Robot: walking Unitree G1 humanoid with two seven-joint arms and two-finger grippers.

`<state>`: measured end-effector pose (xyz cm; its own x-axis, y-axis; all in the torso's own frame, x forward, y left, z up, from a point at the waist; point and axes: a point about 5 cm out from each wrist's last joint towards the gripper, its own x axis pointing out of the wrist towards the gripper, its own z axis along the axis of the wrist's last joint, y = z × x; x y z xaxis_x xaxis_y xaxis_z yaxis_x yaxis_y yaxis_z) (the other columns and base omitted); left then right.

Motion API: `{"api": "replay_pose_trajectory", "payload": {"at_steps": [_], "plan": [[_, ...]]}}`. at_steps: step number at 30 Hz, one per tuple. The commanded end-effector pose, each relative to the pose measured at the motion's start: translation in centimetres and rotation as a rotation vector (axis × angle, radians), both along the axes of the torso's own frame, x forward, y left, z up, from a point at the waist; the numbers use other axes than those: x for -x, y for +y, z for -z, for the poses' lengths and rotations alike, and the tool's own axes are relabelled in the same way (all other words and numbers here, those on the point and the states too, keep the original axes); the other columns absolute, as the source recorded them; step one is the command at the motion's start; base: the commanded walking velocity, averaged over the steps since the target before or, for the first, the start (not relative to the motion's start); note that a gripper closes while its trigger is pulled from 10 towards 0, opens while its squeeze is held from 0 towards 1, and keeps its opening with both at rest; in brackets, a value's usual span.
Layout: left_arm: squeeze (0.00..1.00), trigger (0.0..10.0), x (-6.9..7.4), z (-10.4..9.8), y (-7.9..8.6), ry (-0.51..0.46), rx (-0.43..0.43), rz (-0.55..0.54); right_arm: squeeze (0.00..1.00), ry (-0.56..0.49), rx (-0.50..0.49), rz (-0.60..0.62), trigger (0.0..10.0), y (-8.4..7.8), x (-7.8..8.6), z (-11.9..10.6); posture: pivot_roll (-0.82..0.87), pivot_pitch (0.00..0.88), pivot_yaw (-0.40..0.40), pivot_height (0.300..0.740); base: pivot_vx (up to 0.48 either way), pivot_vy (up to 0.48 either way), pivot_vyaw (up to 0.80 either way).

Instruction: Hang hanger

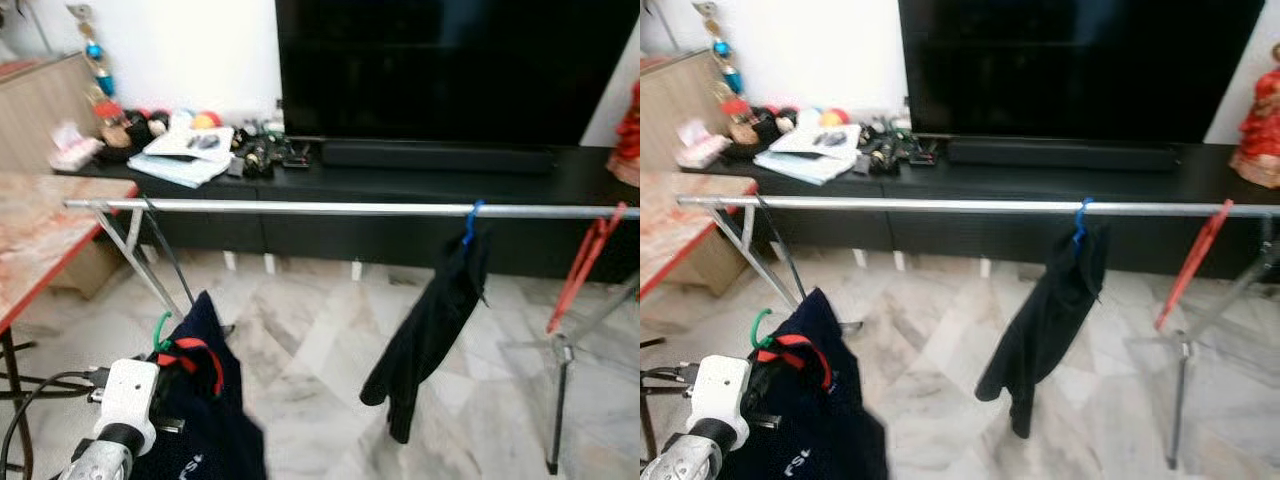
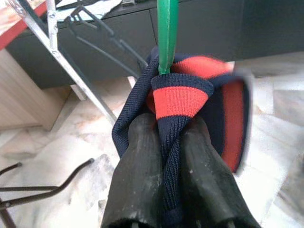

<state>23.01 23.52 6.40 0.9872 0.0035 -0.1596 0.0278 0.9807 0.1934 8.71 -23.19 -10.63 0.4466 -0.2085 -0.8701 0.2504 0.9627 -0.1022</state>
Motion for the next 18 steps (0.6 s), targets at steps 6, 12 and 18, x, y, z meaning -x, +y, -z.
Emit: {"api": "replay_pose_trajectory", "payload": {"at_steps": [6, 12, 18], "plan": [[0.0, 10.0, -0.3, -0.76, -0.04, -0.039, 0.008, -0.002, 0.0, 0.034, -0.004, -0.002, 10.0, -0.04, 0.83, 0.21, 0.1, 0.0, 0.068, 0.74, -0.269, 0.0, 0.0], [0.0, 10.0, -0.31, -0.75, -0.06, -0.039, 0.01, -0.004, 0.0, 0.034, -0.005, -0.003, 10.0, -0.05, 0.82, 0.21, 0.1, 0.0, 0.065, 0.74, -0.271, 0.0, 0.0], [0.0, 10.0, -0.35, -0.71, -0.13, -0.04, 0.014, -0.008, 0.0, 0.035, -0.003, -0.003, 10.0, -0.15, 0.76, 0.18, 0.1, 0.0, 0.062, 0.74, -0.274, 0.0, 0.0]]}}
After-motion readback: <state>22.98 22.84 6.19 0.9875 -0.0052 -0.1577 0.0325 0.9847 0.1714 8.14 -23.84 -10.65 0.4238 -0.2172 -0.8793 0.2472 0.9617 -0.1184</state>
